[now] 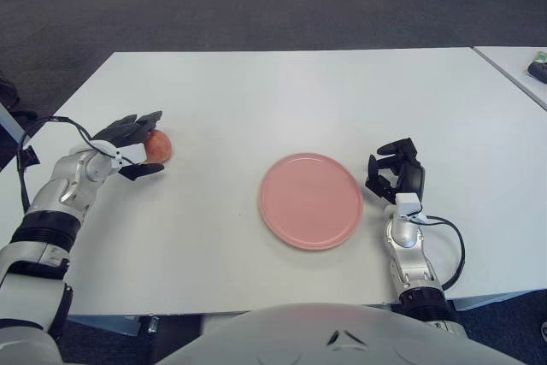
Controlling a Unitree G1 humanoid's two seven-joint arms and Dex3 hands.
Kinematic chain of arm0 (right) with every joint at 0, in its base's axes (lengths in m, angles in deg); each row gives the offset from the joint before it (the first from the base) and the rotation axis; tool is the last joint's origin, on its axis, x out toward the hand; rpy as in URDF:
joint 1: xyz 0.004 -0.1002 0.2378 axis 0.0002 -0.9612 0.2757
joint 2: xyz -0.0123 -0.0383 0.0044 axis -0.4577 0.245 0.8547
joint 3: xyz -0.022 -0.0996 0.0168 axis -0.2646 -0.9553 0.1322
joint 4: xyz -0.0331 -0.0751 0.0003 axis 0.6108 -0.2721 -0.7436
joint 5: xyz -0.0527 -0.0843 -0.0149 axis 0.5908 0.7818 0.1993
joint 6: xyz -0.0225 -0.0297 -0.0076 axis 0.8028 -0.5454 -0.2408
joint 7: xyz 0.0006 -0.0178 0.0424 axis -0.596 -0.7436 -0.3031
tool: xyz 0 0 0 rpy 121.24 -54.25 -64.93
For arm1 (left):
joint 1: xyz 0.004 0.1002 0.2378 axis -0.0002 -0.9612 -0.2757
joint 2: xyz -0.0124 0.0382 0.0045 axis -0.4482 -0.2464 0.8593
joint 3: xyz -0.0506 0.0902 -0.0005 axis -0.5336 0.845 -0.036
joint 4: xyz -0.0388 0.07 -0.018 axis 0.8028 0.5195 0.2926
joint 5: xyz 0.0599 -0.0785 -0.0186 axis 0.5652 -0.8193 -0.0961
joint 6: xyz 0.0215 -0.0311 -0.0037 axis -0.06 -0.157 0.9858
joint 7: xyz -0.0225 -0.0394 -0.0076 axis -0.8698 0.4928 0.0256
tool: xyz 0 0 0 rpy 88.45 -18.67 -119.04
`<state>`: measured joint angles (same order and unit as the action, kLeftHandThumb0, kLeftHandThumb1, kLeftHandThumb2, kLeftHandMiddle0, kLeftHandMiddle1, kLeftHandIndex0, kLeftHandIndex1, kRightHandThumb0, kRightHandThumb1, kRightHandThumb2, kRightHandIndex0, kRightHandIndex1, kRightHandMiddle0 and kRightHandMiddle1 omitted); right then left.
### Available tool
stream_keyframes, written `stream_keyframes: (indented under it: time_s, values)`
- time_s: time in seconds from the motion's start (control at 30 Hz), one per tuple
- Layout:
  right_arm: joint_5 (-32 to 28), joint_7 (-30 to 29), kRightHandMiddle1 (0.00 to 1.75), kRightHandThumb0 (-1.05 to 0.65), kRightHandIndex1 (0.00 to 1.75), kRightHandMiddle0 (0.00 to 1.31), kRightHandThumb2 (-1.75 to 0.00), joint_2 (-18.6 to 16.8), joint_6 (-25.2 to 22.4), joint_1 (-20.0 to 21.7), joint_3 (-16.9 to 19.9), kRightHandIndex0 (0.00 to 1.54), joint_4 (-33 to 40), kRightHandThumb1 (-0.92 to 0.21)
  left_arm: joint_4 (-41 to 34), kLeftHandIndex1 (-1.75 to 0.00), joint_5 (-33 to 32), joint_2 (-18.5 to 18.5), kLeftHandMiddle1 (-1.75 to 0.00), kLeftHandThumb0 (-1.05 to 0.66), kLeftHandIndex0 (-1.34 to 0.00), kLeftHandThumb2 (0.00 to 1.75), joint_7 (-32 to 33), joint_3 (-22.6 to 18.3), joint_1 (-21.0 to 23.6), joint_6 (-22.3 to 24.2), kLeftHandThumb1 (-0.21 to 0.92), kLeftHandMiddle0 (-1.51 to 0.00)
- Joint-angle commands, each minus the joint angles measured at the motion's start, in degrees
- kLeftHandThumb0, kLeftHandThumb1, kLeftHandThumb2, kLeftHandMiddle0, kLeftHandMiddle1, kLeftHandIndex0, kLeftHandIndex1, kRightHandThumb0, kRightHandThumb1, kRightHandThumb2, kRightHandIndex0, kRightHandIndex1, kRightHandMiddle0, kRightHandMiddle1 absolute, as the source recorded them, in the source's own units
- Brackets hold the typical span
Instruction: Put the apple into the plate.
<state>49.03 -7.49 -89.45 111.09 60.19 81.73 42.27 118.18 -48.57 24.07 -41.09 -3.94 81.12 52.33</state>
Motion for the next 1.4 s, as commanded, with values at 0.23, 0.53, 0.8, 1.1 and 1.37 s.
stream_keyframes:
  time_s: [0.23, 0.53, 0.8, 1.1, 1.37]
  values:
    - [0.03, -0.23, 1.75, -0.4, 1.4, 0.4, -0.99, -0.15, 0.22, -0.35, 0.14, 0.65, -0.83, -0.58, 12.45, 0.0, 1.51, 2.52, -0.12, -0.89, 0.0, 0.95, 5.57, 4.11, 5.42, -2.62, 0.37, 0.0]
    - [-0.44, -0.09, 1.75, -0.4, 1.4, 0.4, -0.98, -0.13, 0.45, -0.88, 0.51, 0.65, -0.59, -0.59, 25.07, 0.0, 2.5, 6.41, -0.12, -0.93, 0.0, 0.89, 10.99, 7.04, 10.88, -4.66, 0.45, 0.0]
    - [-0.82, -0.01, 1.75, -0.4, 1.43, 0.4, -0.98, -0.38, -0.37, -1.38, 0.87, 0.64, 0.17, -0.59, 30.41, -0.03, 3.06, 6.89, -0.23, -0.93, 0.0, 0.84, 12.74, 9.76, 14.36, -6.83, 0.51, 0.0]
    - [-0.73, -0.46, 1.75, -0.4, 1.43, 0.41, -1.0, -0.35, 1.96, -1.27, 1.05, 0.64, -0.76, -0.57, 33.4, -0.15, 4.16, 7.92, -0.35, -0.91, 0.0, 0.81, 12.61, 12.91, 18.01, -6.23, 0.54, 0.0]
    - [-0.63, -0.36, 1.75, -0.4, 1.4, 0.39, -0.96, -0.11, 1.35, -1.36, 1.26, 0.62, -0.79, -0.61, 35.5, -0.28, 5.83, 9.03, -0.49, -0.91, 0.0, 0.79, 13.64, 16.06, 20.49, -5.97, 0.56, 0.0]
